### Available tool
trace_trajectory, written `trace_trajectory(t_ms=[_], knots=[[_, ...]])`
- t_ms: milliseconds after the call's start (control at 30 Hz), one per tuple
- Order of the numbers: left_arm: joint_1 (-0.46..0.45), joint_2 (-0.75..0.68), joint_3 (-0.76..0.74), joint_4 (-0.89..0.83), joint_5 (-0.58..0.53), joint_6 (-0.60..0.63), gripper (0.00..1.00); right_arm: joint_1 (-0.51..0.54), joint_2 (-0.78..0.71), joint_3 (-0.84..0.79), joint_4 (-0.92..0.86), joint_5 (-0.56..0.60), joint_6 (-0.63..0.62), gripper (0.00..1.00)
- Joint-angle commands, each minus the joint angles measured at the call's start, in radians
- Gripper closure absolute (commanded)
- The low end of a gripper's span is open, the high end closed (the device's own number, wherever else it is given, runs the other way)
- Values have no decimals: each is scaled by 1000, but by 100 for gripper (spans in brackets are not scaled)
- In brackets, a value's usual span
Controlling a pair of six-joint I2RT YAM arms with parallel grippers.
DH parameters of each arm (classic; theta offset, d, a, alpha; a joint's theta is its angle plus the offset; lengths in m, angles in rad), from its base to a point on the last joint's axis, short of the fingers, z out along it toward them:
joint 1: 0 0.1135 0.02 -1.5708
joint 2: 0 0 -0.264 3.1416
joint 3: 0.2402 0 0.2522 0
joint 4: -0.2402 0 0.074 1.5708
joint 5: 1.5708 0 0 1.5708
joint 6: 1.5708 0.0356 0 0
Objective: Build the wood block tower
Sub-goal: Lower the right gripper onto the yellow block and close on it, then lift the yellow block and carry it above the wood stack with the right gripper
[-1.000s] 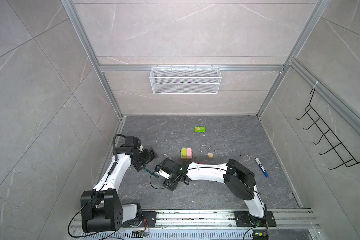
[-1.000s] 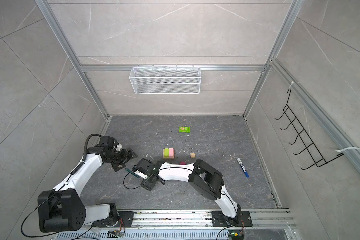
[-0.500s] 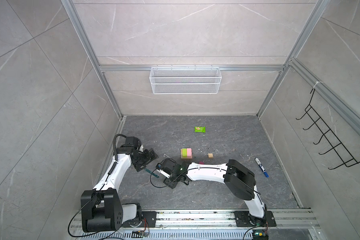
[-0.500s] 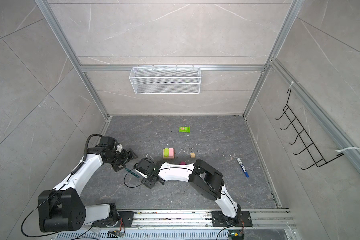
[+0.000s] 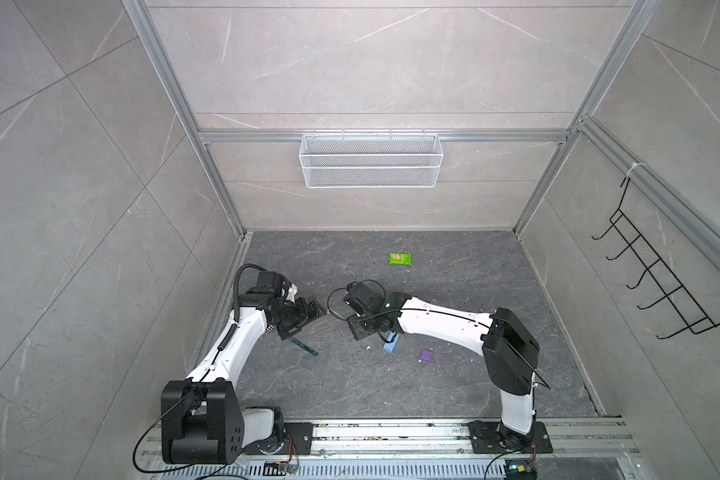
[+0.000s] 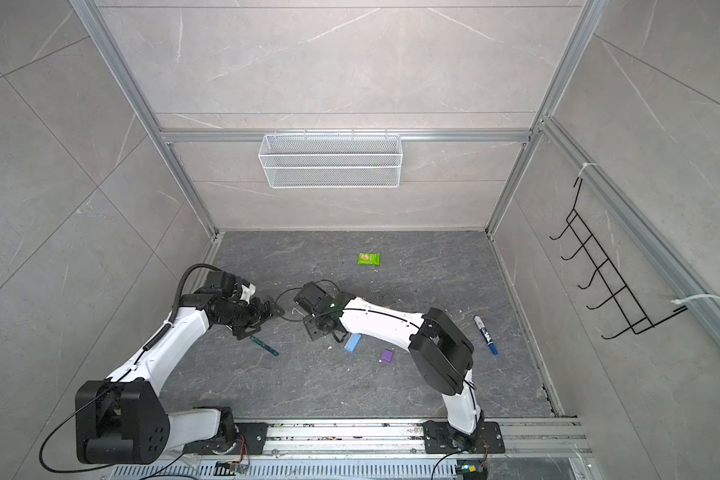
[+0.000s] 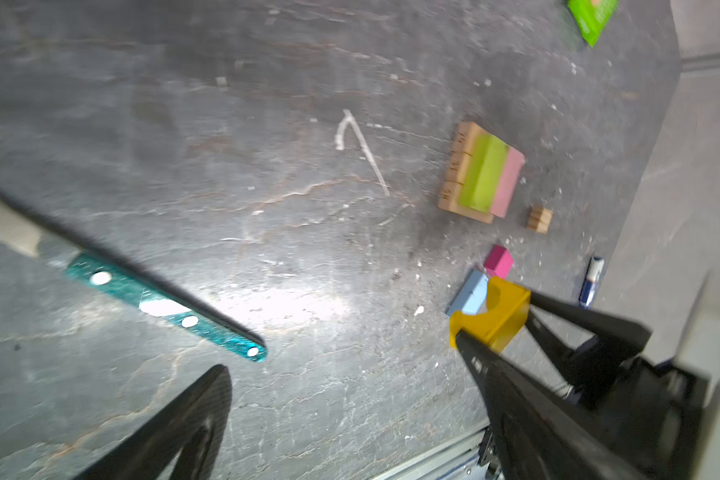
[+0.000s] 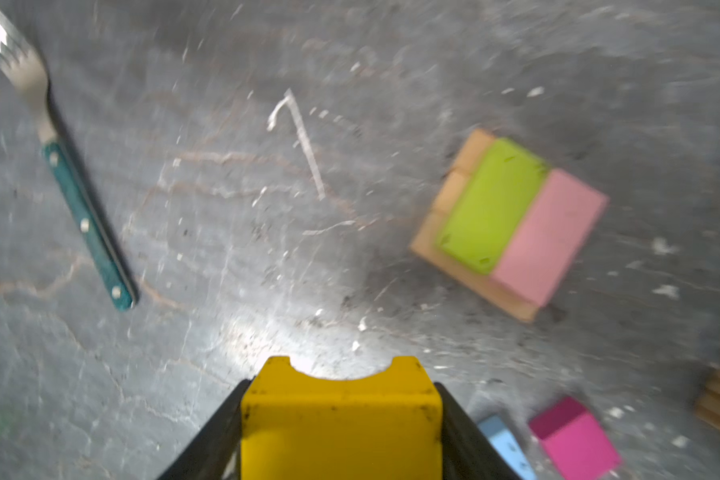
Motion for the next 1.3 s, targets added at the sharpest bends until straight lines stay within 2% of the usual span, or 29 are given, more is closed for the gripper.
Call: trace_trajectory(t_ms=[0,100,233,467,800,1267], knots=[[-57,2,73,19,2,64,3,-31,37,81,-97,35,116,62],[-98,14,91,20,4,84,3,-54,81,142,-133,45,161,63],[-114,9,87,22,47,95,3,-80,128,204,-164,44,215,64],[-145,-42,72,50,56,103,2,-118,187,261,-190,52,269,64],[-192,-60,71,59,64,117,0,-156,209,288,-189,47,275,64],[-193,-57,75,50,35,116,0,-174,266,338,-215,70,288,64]])
